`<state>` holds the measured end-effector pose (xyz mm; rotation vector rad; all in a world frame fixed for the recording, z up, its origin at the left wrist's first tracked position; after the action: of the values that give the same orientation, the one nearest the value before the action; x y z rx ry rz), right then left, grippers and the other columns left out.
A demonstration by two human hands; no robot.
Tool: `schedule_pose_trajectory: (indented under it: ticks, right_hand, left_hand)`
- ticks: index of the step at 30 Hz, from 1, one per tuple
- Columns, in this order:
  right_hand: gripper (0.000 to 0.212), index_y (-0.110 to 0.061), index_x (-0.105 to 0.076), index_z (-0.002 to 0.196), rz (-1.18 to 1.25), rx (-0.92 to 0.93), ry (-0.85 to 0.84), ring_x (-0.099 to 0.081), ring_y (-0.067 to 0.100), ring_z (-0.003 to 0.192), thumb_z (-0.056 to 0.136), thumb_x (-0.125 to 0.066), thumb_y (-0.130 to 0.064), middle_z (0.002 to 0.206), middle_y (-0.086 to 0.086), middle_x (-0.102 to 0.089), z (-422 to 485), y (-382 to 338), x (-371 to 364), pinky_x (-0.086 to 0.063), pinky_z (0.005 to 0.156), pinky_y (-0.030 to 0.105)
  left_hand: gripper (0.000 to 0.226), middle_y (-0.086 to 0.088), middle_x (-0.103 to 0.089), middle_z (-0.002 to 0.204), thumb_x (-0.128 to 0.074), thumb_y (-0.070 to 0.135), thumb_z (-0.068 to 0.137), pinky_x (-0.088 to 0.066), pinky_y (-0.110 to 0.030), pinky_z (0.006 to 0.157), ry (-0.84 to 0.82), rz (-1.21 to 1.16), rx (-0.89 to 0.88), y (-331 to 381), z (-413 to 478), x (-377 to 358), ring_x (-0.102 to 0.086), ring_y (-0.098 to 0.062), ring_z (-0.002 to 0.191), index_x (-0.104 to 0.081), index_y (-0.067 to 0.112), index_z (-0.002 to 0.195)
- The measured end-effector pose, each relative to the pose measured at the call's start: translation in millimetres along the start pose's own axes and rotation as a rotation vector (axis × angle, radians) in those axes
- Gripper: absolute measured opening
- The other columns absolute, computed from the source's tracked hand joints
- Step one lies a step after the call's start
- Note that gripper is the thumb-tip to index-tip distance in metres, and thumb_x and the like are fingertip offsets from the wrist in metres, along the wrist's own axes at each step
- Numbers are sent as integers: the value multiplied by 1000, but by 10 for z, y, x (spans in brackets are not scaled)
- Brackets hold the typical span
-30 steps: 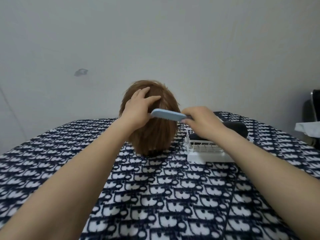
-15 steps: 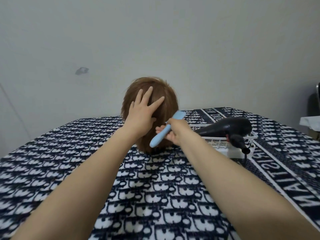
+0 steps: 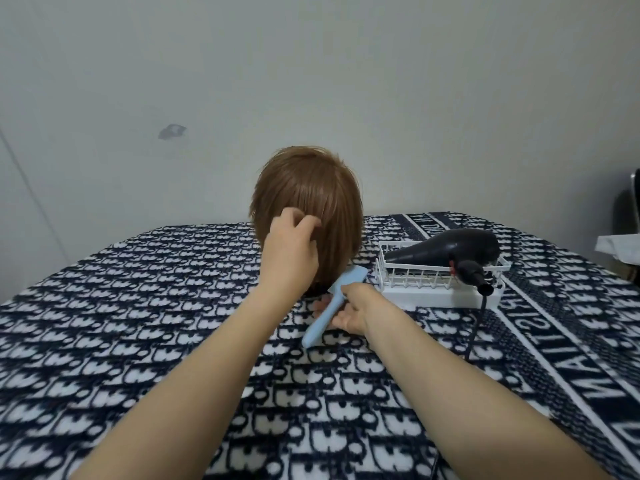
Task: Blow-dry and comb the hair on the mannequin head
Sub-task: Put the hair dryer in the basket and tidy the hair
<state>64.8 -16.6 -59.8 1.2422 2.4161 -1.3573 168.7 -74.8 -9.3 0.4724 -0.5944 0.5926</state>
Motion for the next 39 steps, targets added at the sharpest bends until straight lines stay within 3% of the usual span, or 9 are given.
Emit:
schedule_pose_trajectory:
  ticks: [5,10,14,17,20,26,29,35,39]
  right_hand:
    - [41,2,-46,141,231,80,49,-56,45,125,106,-27,8,142,28,-50,116,29,-71,-49,90,54]
    - [42,3,-35,151,292,41,97,-46,35,141,109,-31,-1,157,23,-41,177,140,-97,-37,113,52]
    - [42,5,-38,149,232,74,148,-47,36,141,107,-37,2,153,24,-47,138,251,-74,-37,114,49]
    - [38,6,-43,142,214,103,254,-59,38,121,104,-42,3,131,25,-60,44,250,-42,-47,103,46]
    - [35,2,-47,139,278,125,352,-46,26,67,105,-48,-5,81,13,-46,-59,168,39,-47,80,36]
    - [32,4,-53,131,160,232,496,-45,23,62,102,-54,-7,75,9,-41,-162,87,293,-40,52,35]
    - [34,5,-52,133,132,233,530,-40,21,61,102,-53,-10,74,8,-39,-165,27,404,-39,59,34]
    - [13,1,-45,101,208,233,566,-37,23,59,102,-46,-12,73,9,-38,-149,-54,597,-29,46,33]
    - [11,2,-45,103,237,238,555,-35,21,60,102,-44,-9,74,8,-38,-167,-100,664,-40,70,35]
  left_hand:
    - [20,5,-66,85,-58,40,88,-47,-27,65,-448,-192,474,11,-337,-11,-64,-16,85,-65,23,94]
    - [22,-8,-62,93,-64,31,88,-57,-28,55,-712,-544,893,-74,-526,98,-65,-21,64,-64,13,100]
    - [8,-9,-64,79,-64,11,88,-55,-27,56,-649,-601,931,-217,-633,130,-59,-19,59,-68,10,81]
    - [10,-13,-64,81,-67,5,87,-58,-34,73,-571,-659,947,-257,-665,91,-60,-22,66,-68,7,77]
    - [8,-18,-63,94,-61,2,91,-58,-30,74,-530,-742,996,-187,-668,-27,-63,-21,74,-66,2,85]
    - [19,-21,-55,109,-54,-7,92,-53,-28,75,-507,-915,1120,188,-697,-379,-60,-38,108,-61,-9,110]
    - [13,-20,-55,101,-57,-8,90,-54,-28,74,-473,-952,1111,379,-704,-566,-62,-37,99,-60,-6,103]
    - [24,-16,-56,88,-64,-9,84,-58,-44,78,-441,-939,1046,635,-693,-861,-62,-35,87,-49,7,75]
    - [22,-13,-59,73,-68,-3,83,-57,-46,83,-489,-879,1003,726,-684,-937,-63,-28,69,-51,9,76]
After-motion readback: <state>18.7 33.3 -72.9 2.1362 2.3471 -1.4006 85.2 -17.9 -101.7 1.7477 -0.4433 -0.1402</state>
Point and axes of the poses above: each hand's wrist, its own z-axis towards the middle knuckle, its own x-axis out of the back of the hand, y = z × x, the point moved 1 cm from there along z, towards the middle knuckle
